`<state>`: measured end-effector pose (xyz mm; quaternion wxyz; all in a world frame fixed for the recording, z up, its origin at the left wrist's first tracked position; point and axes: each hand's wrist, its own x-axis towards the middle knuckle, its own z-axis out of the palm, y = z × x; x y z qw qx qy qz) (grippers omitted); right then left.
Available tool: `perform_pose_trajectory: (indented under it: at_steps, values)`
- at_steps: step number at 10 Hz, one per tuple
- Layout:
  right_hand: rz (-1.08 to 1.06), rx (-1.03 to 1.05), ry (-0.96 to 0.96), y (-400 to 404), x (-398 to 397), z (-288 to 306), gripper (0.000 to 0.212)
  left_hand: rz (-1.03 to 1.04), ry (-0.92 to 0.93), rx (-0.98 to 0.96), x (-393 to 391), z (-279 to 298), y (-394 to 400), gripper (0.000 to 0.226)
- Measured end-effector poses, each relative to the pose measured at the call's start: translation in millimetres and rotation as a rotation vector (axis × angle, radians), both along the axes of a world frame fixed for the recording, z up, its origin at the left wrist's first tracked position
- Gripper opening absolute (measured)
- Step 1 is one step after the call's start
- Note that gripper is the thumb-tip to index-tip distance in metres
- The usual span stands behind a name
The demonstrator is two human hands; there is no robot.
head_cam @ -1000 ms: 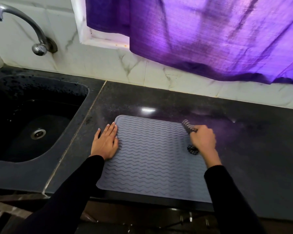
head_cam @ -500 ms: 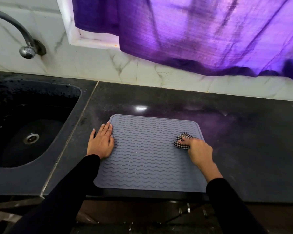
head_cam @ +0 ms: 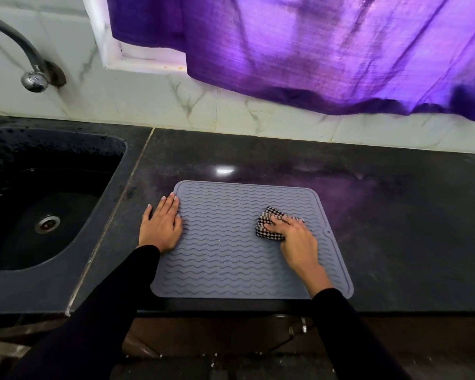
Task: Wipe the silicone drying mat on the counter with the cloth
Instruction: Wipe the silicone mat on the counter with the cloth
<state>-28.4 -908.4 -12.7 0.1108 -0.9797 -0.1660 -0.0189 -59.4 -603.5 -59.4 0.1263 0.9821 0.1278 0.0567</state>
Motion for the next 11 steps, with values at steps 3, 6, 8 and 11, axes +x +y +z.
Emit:
perform_pose_trajectory:
  at_steps: [3,6,8,11]
  values:
    - [-0.099,-0.037,-0.019,-39,3,-4,0.065,-0.013,0.021,-0.007,0,1,1,0.071]
    - [-0.735,0.263,0.097,-42,18,47,0.031,-0.005,0.007,-0.001,0,1,-1,0.071]
    - [-0.182,0.112,-0.002,-6,-11,3,0.056,-0.008,0.006,0.006,-2,2,0,0.071]
    - [-0.271,-0.066,-0.09,-46,-9,-3,0.045,-0.013,0.017,0.005,-1,2,0,0.07]
